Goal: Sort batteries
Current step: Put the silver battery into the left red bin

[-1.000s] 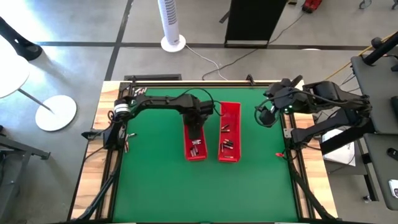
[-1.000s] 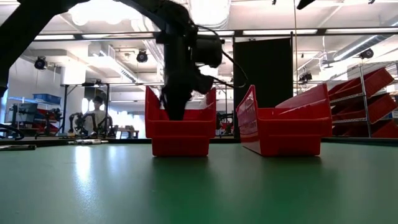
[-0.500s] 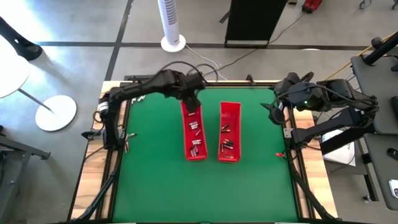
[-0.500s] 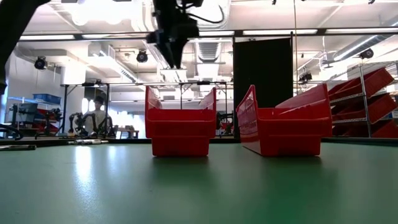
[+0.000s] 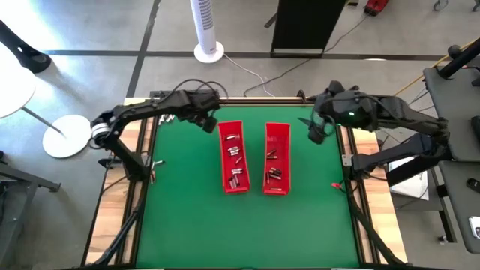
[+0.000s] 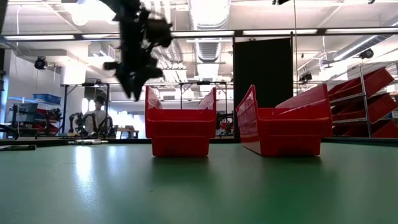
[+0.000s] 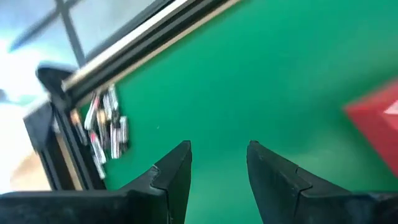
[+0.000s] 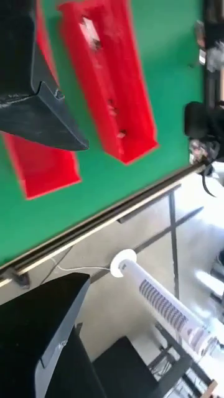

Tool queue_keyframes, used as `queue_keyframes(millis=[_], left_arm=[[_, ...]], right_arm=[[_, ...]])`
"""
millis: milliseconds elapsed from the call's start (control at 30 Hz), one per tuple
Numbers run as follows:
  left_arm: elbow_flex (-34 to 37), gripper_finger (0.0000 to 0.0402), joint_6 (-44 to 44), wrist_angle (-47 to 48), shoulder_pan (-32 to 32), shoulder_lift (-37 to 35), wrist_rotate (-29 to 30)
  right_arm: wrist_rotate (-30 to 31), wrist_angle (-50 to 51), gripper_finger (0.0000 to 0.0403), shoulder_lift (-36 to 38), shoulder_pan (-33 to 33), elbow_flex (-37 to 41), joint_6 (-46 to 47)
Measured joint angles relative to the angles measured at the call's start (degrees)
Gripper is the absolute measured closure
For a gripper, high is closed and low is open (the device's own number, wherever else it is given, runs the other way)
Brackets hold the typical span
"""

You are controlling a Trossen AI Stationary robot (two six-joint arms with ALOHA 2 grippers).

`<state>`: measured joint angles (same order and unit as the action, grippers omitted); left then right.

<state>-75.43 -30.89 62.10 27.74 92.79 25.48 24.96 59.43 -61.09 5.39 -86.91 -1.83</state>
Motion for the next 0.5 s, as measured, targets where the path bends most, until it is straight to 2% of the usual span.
queue_keyframes(millis=[133,267,500], left_arm=[[9.49,0.0267,-5.41,-5.61,6.30,-4.42,-0.55],[15.62,0.0267,-6.13,-12.05,13.93,-6.27,-1.11],[18.37,0.0267,4.10,-17.85,23.62,-3.62,-4.12]], right_arm=[[-0.01,-10.94,0.0074,-3.17,4.37,3.78,0.85],[0.11,-19.93,0.0071,-9.00,8.65,6.67,4.65],[0.11,-22.08,0.0062,-21.71,12.15,5.73,15.78]])
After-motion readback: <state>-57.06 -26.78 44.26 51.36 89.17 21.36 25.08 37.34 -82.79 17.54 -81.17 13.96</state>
